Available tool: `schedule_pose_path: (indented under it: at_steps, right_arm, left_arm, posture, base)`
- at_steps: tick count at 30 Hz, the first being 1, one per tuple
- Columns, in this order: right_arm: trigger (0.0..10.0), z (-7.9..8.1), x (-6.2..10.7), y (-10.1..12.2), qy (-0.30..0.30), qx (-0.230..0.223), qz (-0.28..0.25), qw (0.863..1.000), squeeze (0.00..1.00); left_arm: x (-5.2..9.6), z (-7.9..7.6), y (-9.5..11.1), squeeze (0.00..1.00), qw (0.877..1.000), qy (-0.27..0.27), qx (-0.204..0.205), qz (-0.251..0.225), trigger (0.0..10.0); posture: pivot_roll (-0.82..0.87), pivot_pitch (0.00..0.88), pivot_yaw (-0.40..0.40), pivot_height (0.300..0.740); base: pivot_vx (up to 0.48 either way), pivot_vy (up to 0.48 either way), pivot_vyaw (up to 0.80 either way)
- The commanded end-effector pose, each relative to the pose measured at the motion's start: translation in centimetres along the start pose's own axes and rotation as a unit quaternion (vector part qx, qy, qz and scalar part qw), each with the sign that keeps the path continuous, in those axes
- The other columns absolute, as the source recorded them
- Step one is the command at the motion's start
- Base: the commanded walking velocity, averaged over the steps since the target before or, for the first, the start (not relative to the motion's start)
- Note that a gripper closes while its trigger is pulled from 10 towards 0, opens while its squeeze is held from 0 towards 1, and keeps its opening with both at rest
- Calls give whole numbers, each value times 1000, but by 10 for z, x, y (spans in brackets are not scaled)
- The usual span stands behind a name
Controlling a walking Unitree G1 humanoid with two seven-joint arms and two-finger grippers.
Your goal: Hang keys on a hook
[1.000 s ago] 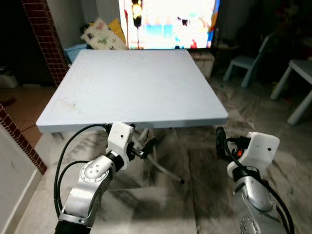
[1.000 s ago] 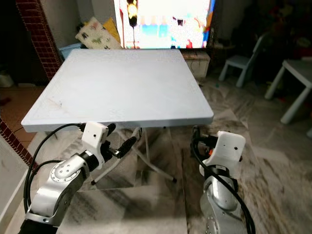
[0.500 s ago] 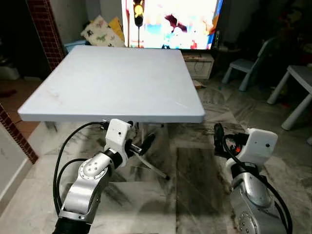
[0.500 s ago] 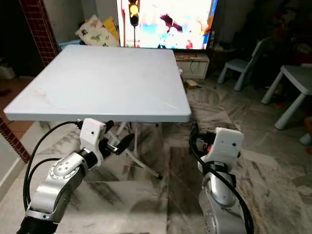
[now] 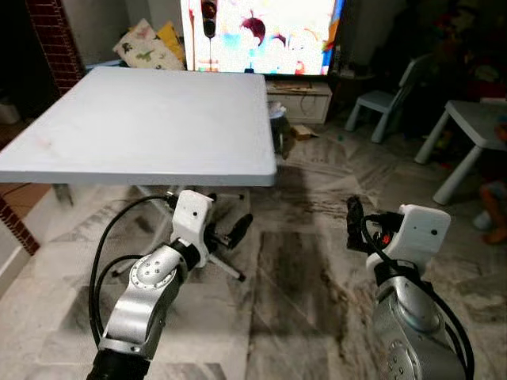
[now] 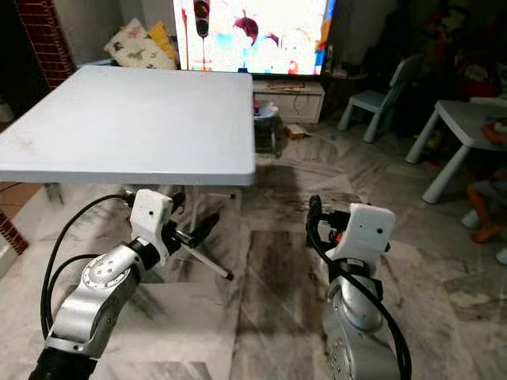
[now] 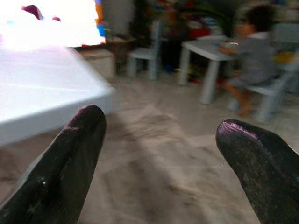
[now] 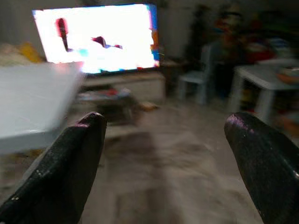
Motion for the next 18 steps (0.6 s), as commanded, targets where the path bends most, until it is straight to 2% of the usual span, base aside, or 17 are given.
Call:
schedule_pose_path:
  at_steps: [1,4,8,18]
  right_arm:
    - [10000,6,-1,4,8,-9,-7,1000,0]
    - [10000,7,-2,4,13,-2,-5,1000,0]
    - [10000,8,-3,4,13,-3,-4,1000,0]
    - [10000,7,-3,5,12,1,-5,1000,0]
  left_arm:
    - [2,10,4,0,1000,15,-15,-3,10000]
    - [0,11,4,0,999,25,-38,-3,10000]
    - [-2,13,4,0,999,29,-27,-7,10000]
    - [-5,18,7,0,998,51,-35,-20,10000]
  posture:
    - [-9,0,-10,740]
    - [-11,0,-16,740]
    - [-16,0,-17,740]
    - [-24,0,-19,740]
  base:
    - [0,0,0]
    - [0,0,-150]
    - [0,0,-800]
    - [0,0,-800]
Point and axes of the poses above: a point about 5 cm out from each wrist's last joint towards the gripper, its own x axis pointing back from the gripper into the wrist, its own y axis along the axis of the wrist's last joint, z = x × y, the point moved 1 cm from there along -x, pointing out of the wrist towards the gripper, and after that the axes turned 2 degrees about -x, right-handed, at the moved point
